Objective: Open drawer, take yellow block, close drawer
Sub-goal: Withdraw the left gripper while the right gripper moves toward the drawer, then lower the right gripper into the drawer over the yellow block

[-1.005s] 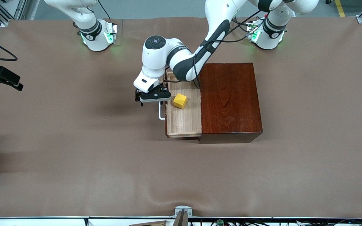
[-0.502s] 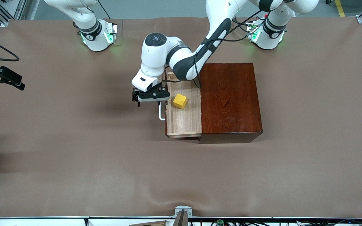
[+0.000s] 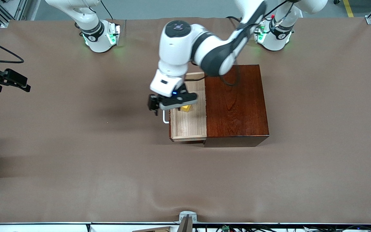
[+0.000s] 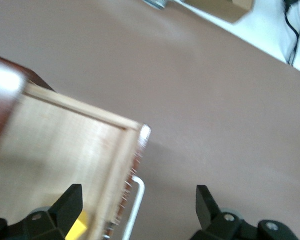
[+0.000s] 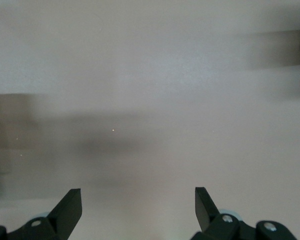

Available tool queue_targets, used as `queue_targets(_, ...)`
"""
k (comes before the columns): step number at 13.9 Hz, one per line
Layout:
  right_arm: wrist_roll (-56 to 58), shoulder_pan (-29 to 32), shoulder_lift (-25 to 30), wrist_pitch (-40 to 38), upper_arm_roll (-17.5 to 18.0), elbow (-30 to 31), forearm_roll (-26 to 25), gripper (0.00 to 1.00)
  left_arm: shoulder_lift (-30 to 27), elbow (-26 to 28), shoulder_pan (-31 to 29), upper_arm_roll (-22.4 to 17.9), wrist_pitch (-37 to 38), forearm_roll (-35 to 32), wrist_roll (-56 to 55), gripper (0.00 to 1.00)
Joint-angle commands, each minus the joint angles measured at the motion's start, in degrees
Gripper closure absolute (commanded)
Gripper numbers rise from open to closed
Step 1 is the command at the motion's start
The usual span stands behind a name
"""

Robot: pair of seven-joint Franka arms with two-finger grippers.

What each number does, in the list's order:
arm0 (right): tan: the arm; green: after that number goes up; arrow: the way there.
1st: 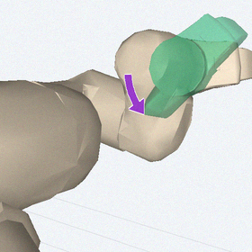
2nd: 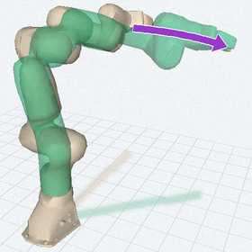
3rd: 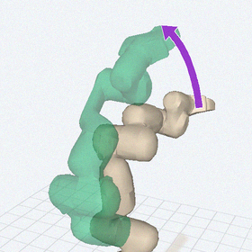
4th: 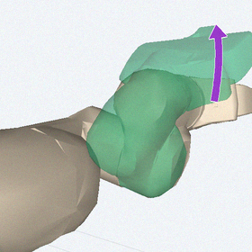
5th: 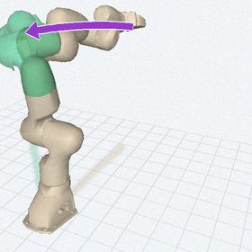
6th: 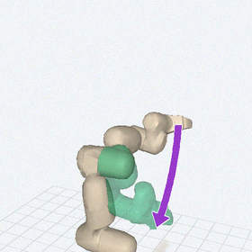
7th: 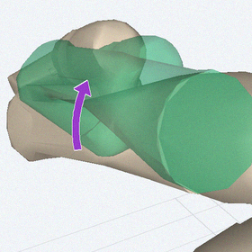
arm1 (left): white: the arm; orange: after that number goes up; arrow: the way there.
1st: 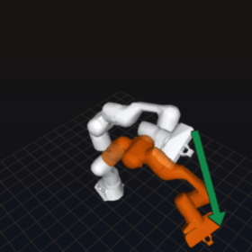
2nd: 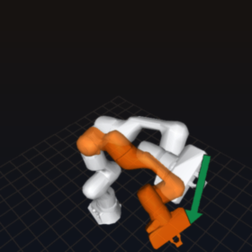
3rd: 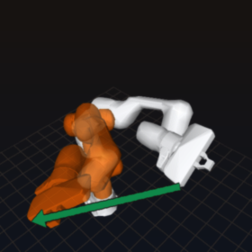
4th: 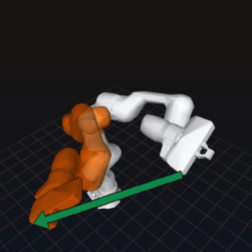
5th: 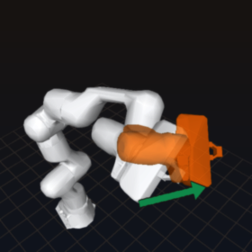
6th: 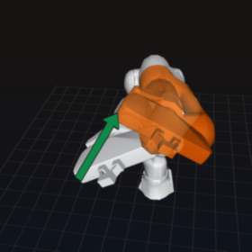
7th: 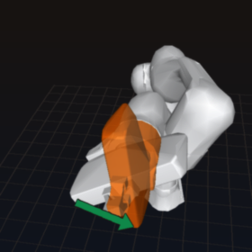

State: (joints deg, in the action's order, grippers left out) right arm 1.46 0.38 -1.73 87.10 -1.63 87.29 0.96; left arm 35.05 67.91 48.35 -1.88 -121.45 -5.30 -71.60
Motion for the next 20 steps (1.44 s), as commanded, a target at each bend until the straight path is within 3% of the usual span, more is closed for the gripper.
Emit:
queue_targets(1, 0.91, -0.11, 0.59, 0.53, 0.13, 1.73, 0.97, 0.0, -4.1, 2.05, -3.25, 0.56, 4.45, 0.82, 1.72, 0.0)
queue_targets(4, -0.14, -2.39, 0.59, 0.7, 0.13, 2.61, 0.97, 0.0, -7.52, 4.58, -6.94, 0.83, 9.37, 0.9, 5.49, 0.0)
queue_targets(10, -11.62, -9.76, 0.24, 2.63, 0.13, 4.02, 2.29, 0.0, -20.53, 19.69, -16.07, 0.91, 10.88, 2.04, 17.0, 0.0)
queue_targets(15, -35.77, -22.15, -1.25, 5.0, 0.22, 4.02, 2.64, 0.0, -28.09, 27.79, -24.69, 0.91, 10.97, 2.31, 28.68, 0.0)
queue_targets(20, -67.15, -35.25, -5.2, 12.2, 0.13, 3.32, 5.01, 0.0, -34.33, 33.85, -34.09, 0.91, 11.32, 2.49, 43.18, 0.0)
